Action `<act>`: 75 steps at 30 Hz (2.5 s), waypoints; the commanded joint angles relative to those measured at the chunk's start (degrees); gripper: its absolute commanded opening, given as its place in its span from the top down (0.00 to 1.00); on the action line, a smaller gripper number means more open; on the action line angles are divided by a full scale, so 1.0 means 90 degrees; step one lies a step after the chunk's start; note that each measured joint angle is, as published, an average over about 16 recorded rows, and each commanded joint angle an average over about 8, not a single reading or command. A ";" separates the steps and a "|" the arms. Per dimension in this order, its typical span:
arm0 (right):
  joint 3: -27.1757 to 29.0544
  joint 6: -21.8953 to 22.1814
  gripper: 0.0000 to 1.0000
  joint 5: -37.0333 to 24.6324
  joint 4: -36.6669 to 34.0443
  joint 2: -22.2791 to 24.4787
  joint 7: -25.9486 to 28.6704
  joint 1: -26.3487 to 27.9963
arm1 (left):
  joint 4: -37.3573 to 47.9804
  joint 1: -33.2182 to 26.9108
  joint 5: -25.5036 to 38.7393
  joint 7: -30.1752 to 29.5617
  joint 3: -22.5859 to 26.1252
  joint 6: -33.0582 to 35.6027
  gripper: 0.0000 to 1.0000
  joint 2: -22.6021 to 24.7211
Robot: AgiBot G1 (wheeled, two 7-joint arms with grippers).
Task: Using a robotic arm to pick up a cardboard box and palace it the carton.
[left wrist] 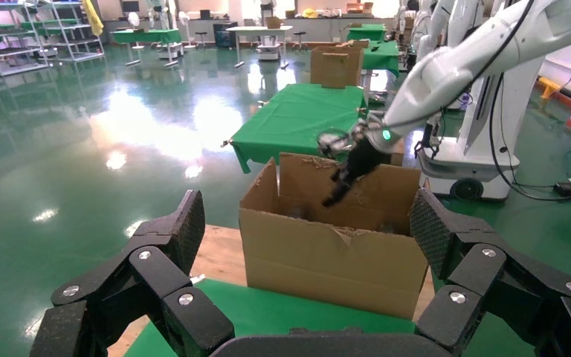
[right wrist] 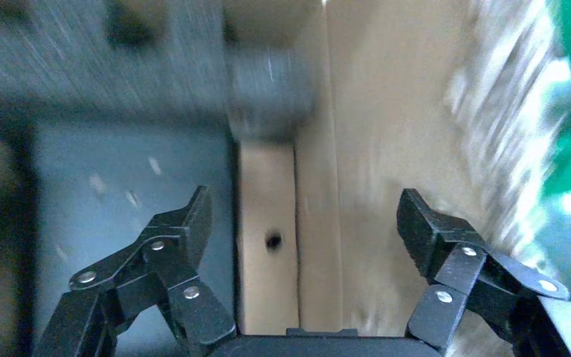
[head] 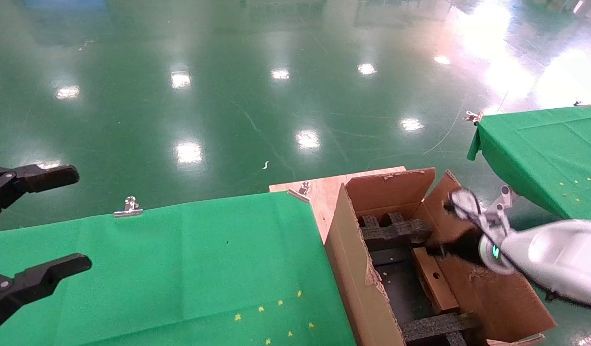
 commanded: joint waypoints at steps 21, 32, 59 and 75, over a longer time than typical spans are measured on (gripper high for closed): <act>0.0638 0.0141 0.00 0.3564 0.0427 0.0034 -0.2877 0.2066 | 0.0002 0.0002 -0.0002 0.0000 0.0000 -0.0002 0.00 -0.0001; 0.0645 0.0121 0.00 0.3294 0.0402 0.0019 -0.2763 0.1832 | 0.0001 0.0002 -0.0002 0.0000 0.0000 -0.0002 0.00 -0.0001; 0.3925 -0.2188 0.00 0.6256 0.0165 -0.0304 -0.7176 -0.0127 | 0.0001 0.0002 -0.0002 0.0000 0.0000 -0.0002 0.00 -0.0001; 0.6017 -0.3658 0.00 0.8146 0.0014 -0.0511 -0.9993 -0.1374 | 0.0001 0.0002 -0.0002 0.0000 0.0000 -0.0002 0.00 -0.0001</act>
